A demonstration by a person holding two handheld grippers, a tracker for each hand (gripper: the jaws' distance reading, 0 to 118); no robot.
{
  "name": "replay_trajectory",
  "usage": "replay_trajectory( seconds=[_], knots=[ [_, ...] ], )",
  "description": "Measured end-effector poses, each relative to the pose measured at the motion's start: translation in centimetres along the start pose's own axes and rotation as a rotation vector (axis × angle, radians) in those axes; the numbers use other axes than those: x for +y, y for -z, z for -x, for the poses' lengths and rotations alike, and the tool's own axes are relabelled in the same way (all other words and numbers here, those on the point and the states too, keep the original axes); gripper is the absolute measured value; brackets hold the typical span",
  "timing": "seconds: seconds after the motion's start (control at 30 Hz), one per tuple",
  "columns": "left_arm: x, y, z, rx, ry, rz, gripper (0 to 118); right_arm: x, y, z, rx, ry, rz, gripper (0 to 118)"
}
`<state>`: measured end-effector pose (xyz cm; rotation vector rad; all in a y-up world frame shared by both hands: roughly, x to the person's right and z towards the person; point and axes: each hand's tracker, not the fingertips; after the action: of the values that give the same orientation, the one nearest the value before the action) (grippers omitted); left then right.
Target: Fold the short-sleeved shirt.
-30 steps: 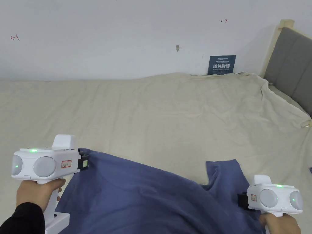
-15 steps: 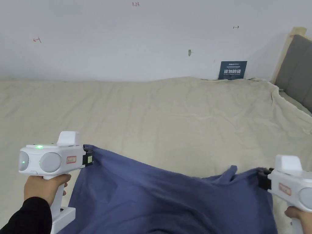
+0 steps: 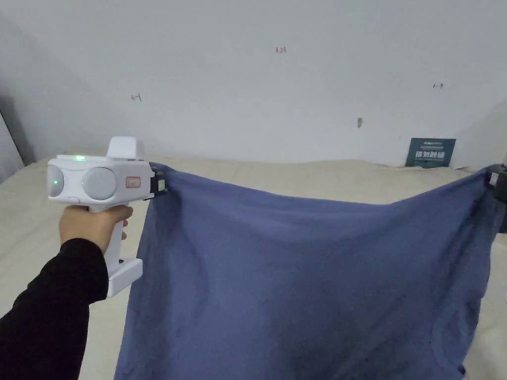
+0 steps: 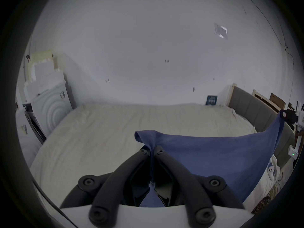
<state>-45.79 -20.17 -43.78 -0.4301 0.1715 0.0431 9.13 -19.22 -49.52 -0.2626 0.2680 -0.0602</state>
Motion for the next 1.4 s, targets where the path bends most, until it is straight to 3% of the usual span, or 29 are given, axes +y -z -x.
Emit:
replay_trajectory(
  seconds=[0.4,0.7,1.0,1.4],
  knots=[
    [13.8,-2.6,0.5,0.086,0.031,-0.225,0,14.9,2.4,0.7,0.002,0.009,-0.229,1],
    [17.7,-1.3,-0.6,0.1,0.052,-0.26,0,19.1,4.1,0.6,-0.009,-0.044,-0.286,1],
    [10.8,7.0,-1.9,0.103,0.067,-0.132,0,11.4,10.2,-1.8,-0.038,-0.09,-0.137,1],
    [-6.3,12.4,-2.7,0.078,0.018,0.11,0,-5.2,11.9,-2.8,-0.034,-0.017,0.147,1]
  ],
)
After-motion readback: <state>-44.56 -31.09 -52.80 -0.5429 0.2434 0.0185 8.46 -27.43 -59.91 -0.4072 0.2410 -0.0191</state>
